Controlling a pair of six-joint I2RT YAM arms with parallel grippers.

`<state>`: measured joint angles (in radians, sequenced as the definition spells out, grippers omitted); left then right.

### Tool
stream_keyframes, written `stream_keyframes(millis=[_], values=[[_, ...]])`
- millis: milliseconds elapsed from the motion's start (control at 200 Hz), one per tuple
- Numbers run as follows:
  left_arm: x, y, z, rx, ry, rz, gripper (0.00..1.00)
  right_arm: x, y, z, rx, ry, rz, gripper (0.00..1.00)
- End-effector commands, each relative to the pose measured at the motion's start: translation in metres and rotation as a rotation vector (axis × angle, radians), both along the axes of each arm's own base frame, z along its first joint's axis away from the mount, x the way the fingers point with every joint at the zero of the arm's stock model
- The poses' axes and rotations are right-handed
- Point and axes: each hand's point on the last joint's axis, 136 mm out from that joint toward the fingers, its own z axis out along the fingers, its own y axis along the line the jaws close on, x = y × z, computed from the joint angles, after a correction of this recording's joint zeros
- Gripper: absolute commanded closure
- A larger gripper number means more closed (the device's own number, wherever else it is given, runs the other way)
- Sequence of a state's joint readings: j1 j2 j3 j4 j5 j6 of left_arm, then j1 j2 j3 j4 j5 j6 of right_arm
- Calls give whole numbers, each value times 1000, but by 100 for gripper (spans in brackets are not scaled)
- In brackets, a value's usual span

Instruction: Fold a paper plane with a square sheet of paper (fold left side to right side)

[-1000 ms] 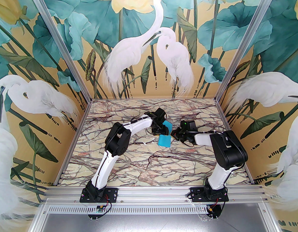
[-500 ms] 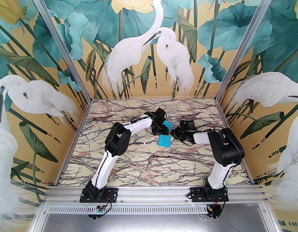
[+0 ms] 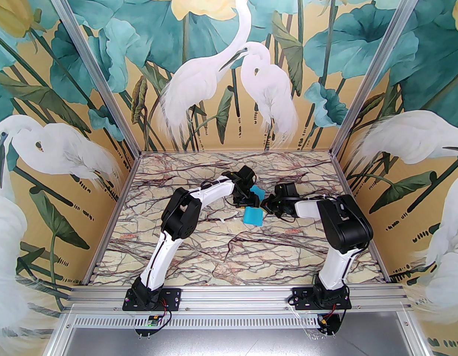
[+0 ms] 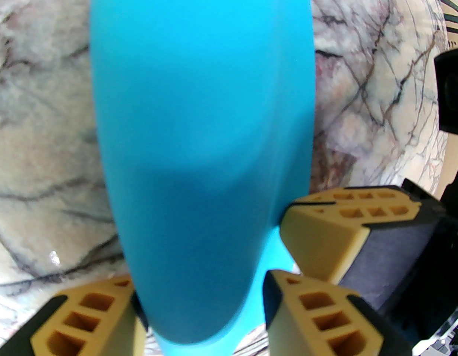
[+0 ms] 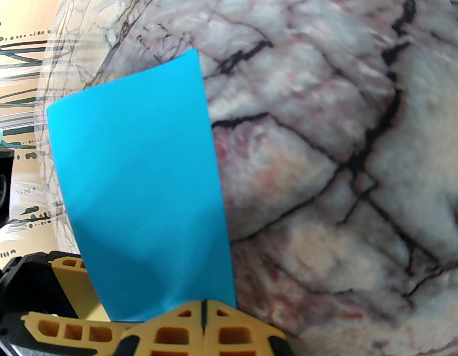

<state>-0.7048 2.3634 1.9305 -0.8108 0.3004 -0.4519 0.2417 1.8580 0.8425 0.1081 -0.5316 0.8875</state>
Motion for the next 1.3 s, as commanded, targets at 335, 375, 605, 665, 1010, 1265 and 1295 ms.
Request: stream_keyframes(millis=[335, 375, 605, 665, 1010, 1265, 1295], values=[[20, 45, 43, -79, -72, 173, 35, -16, -5, -29, -91, 89, 19, 100], [21, 40, 50, -112, -79, 174, 37, -16, -5, -29, -90, 87, 17, 100], [18, 11, 63, -294, -41, 156, 81, -16, -5, -29, -91, 90, 18, 100], [16, 4, 66, -324, -37, 146, 81, -16, -5, -30, -93, 92, 18, 100], [5, -7, 33, -267, 31, 107, 81, -15, -5, -29, -95, 92, 16, 100], [6, 10, 5, -148, 28, 115, 81, -15, -5, -29, -94, 93, 15, 100], [6, 12, 3, -137, 27, 115, 81, -15, -6, -30, -95, 93, 15, 100]])
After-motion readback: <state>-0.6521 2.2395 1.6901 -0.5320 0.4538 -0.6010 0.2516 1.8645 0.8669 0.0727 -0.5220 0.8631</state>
